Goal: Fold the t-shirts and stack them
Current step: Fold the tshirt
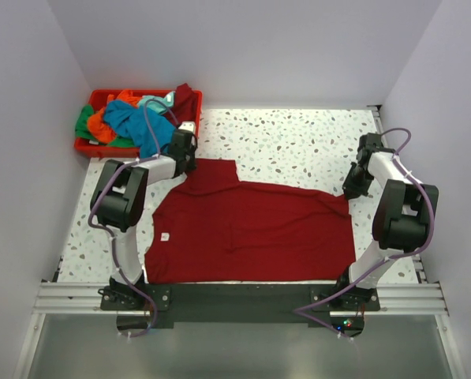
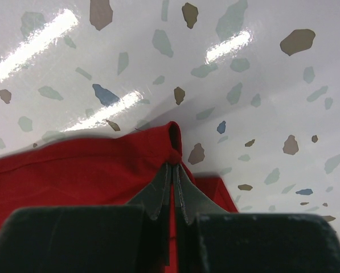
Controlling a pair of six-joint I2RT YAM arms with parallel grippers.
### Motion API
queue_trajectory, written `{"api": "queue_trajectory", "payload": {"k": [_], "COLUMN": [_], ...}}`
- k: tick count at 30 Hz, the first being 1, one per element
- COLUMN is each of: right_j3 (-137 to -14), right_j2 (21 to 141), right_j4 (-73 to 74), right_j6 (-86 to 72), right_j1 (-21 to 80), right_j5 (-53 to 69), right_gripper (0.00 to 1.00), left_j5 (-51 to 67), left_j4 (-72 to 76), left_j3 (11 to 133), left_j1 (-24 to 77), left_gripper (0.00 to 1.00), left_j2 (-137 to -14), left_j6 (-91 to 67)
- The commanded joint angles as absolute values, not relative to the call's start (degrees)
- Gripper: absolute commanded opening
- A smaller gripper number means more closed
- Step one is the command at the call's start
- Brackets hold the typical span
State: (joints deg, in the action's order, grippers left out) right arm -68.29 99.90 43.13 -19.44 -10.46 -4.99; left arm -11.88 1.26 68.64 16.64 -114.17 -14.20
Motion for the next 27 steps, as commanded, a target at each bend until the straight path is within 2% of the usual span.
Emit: {"api": "queue_trajectory", "payload": {"k": [1, 3, 6, 12, 27], "right_j3": [-69.17, -69.26, -69.43, -70.57, -78.66], "right_j2": [99.84, 99.84, 99.67, 98.62, 98.96], "right_j4": [44.03, 44.12, 44.21, 44.73, 45.09], "right_j6": [-18.72, -18.81, -18.81, -19.68, -21.27], "right_j1": [-10.46, -10.46, -10.46, -10.46, -10.37], "right_j5": [-4.92, -4.92, -4.92, -3.87, -0.62], "right_gripper": [0.00, 0.00, 0.00, 0.00, 0.00], "left_j5": [-11.16, -10.64, -10.46, -9.67, -5.01], "left_j4": [3.52, 3.34, 2.81, 1.94, 2.81], "left_j3": [70.22, 70.31, 70.40, 69.52, 60.74], "left_j1": [15.65, 15.64, 15.47, 15.38, 15.38], "left_gripper": [0.25, 0.12, 0.00, 0.00, 0.00], "left_j2": [-116.01, -116.45, -116.90, -113.74, -95.11], "left_j6": [-14.50, -14.41, -14.68, -14.59, -15.65]}}
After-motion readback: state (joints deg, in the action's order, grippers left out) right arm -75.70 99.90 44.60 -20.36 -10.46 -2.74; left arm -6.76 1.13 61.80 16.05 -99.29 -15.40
